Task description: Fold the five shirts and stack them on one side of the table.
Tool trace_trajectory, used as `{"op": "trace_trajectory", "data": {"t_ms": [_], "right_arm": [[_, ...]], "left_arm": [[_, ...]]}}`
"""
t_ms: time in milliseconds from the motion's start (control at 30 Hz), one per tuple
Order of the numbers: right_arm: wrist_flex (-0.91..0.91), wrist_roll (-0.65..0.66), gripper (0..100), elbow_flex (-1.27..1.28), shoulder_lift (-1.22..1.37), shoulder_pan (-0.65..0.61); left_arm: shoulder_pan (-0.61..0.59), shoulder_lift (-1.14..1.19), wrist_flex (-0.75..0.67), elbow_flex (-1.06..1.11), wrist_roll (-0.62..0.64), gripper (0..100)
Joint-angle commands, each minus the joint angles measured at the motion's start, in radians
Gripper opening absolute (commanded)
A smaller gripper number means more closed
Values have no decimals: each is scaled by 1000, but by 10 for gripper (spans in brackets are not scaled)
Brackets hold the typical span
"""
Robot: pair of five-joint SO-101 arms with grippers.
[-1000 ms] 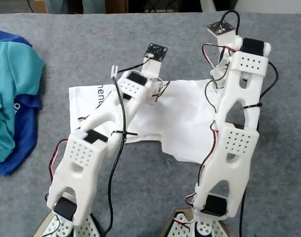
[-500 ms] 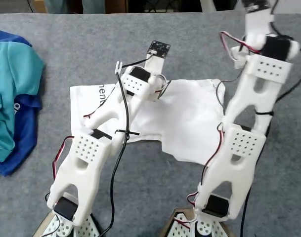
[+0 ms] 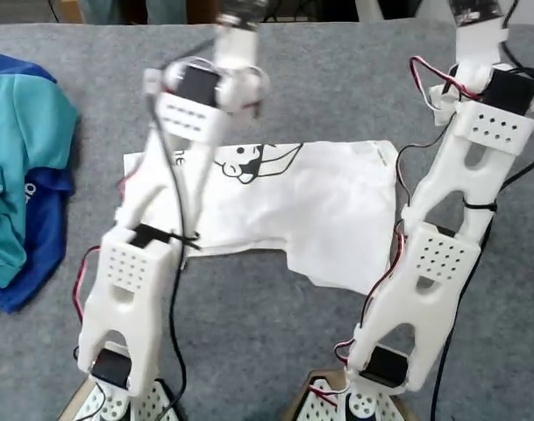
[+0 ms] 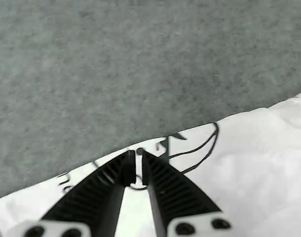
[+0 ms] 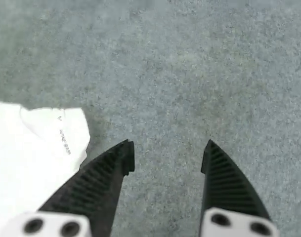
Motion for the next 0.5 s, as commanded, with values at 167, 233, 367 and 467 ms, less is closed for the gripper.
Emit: {"op": "trace_trajectory", "data": {"t_ms": [167,233,367,467], "right_arm": [[2,402,233,719,-507,-101],[-17,489,233,892,-625,-110],[-86,660,233,1211,-826,-112],[-155,750,233,1426,-952,-110]], "left_arm": [[-197,-117,209,-170,-129,27],[-223,-169,209,-107,-129,27],[-242,-334,209,140,-127,28],[-251,-499,203,384,-130,28]]}}
